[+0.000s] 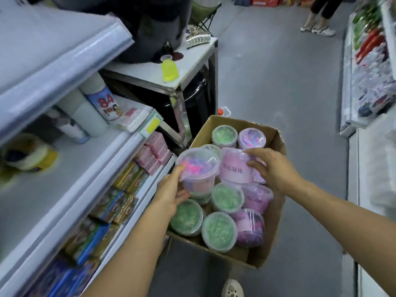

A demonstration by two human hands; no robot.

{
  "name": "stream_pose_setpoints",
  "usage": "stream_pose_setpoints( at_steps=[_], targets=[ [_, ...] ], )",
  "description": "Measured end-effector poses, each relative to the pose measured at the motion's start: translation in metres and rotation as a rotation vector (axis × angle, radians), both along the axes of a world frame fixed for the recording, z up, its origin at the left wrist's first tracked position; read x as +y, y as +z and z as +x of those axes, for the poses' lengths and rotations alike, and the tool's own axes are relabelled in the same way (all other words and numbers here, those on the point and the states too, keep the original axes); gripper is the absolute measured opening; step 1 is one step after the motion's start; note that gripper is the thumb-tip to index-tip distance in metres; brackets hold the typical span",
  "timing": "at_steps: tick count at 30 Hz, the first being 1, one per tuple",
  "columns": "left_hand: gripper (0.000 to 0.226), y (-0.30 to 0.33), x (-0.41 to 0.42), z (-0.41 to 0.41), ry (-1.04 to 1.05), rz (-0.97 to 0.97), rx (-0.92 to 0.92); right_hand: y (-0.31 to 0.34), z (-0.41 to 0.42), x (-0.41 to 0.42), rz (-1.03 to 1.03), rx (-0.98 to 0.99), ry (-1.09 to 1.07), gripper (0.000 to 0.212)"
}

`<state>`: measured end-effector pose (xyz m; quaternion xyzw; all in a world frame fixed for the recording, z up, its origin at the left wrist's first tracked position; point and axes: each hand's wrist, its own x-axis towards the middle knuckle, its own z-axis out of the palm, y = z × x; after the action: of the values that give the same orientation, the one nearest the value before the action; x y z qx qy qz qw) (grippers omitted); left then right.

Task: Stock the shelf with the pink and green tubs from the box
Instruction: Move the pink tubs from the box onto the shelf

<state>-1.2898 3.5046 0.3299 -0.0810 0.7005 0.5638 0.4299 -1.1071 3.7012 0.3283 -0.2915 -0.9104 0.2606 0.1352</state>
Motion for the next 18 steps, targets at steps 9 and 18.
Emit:
stream_pose_setpoints(
  at_steps=[9,18],
  targets=[
    [0.025,0.1,-0.179,0.0,0.11,0.119,0.045,0.092,-0.055,-0.137,0.019,0.152,0.29,0.029],
    [0.038,0.167,-0.425,0.04,0.263,0.086,0.19,0.165,-0.067,-0.328,-0.029,0.241,0.529,0.03]
  ],
)
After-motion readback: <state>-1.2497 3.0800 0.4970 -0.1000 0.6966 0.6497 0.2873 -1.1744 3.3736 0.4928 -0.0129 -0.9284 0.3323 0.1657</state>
